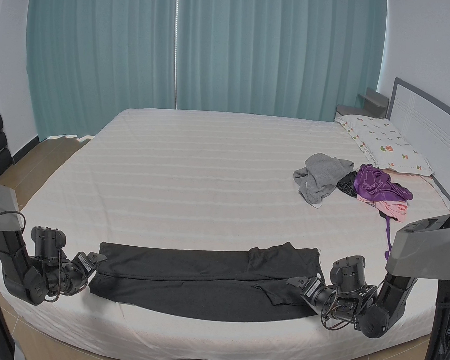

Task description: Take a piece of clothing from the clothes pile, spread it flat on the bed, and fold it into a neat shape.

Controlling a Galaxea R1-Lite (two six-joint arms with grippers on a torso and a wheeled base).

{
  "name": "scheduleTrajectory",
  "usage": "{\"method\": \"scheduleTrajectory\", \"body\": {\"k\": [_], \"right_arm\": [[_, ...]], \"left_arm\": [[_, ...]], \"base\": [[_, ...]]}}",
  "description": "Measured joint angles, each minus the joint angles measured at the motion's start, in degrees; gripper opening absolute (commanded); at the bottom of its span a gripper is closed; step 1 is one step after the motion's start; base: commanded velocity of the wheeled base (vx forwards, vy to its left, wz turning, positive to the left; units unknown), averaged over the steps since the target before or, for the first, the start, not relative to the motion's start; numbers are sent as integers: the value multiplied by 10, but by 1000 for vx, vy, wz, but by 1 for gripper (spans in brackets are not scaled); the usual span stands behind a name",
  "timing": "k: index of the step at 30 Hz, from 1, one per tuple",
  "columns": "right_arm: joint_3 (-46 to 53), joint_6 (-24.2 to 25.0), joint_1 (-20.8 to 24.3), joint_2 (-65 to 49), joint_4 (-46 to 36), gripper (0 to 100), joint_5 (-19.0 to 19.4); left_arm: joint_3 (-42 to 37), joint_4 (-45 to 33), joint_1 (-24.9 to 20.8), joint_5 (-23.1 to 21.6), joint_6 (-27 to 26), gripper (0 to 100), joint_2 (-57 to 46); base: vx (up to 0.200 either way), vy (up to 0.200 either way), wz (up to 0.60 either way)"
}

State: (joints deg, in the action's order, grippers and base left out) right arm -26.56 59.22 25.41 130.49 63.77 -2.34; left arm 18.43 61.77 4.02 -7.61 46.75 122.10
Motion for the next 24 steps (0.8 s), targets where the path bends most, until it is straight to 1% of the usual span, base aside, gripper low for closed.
{"method": "scheduleTrajectory", "body": {"k": [3, 8, 17, 24], "right_arm": [[-4, 0, 2, 8, 0, 100, 0], [-7, 0, 4, 15, 0, 100, -4], [-14, 0, 13, 23, -18, 100, -18], [-19, 0, 15, 26, -21, 100, -20]], "left_arm": [[1, 0, -1, -24, 7, 100, 1], [5, 1, -2, -55, 41, 100, 3], [12, 1, -1, -57, 46, 100, 5], [13, 0, -1, -58, 46, 100, 6]], "base": [[0, 0, 0], [0, 0, 0], [0, 0, 0], [0, 0, 0]]}}
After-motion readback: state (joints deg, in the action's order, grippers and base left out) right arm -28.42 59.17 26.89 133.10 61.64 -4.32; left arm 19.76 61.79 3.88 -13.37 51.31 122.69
